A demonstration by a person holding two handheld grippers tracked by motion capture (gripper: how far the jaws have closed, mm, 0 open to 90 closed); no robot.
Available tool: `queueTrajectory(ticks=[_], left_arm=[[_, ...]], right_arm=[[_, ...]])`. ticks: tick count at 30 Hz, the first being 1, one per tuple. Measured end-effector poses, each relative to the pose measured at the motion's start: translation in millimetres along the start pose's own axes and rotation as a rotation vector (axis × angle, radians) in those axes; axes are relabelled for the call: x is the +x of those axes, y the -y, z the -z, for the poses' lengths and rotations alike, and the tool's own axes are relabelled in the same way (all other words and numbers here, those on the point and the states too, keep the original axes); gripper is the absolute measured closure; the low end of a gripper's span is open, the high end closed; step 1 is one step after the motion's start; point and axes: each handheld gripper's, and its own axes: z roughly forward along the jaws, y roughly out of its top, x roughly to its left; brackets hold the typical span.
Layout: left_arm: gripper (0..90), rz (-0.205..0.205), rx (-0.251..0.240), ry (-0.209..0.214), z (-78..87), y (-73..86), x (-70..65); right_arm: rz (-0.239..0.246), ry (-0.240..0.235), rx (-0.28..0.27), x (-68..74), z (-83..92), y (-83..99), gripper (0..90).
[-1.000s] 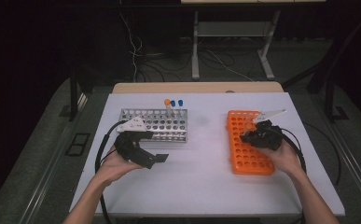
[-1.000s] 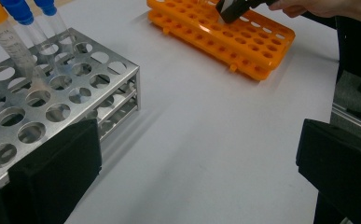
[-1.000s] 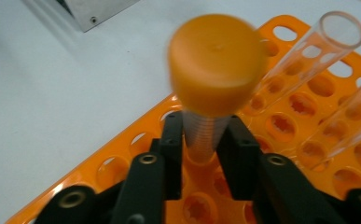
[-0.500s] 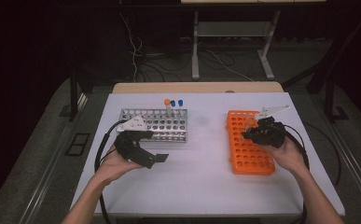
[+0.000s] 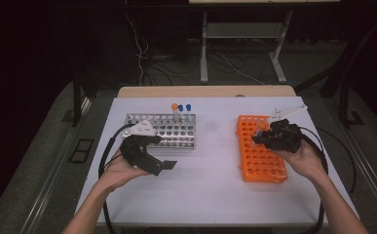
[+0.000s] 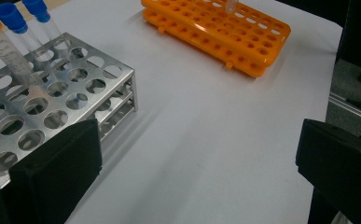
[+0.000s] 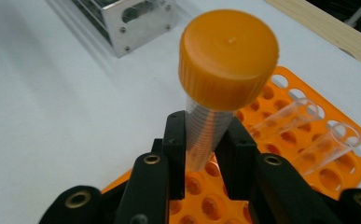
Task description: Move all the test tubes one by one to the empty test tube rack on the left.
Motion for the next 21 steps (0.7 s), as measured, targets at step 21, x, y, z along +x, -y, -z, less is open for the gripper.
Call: queueTrajectory(ticks=[21], left_arm=[[0.0, -0.054, 0.017, 0.029, -6.2, -15.9, -10.7]], right_arm=[[0.131, -0.172, 0.015, 60.2, 1.6, -28.4, 73.8]])
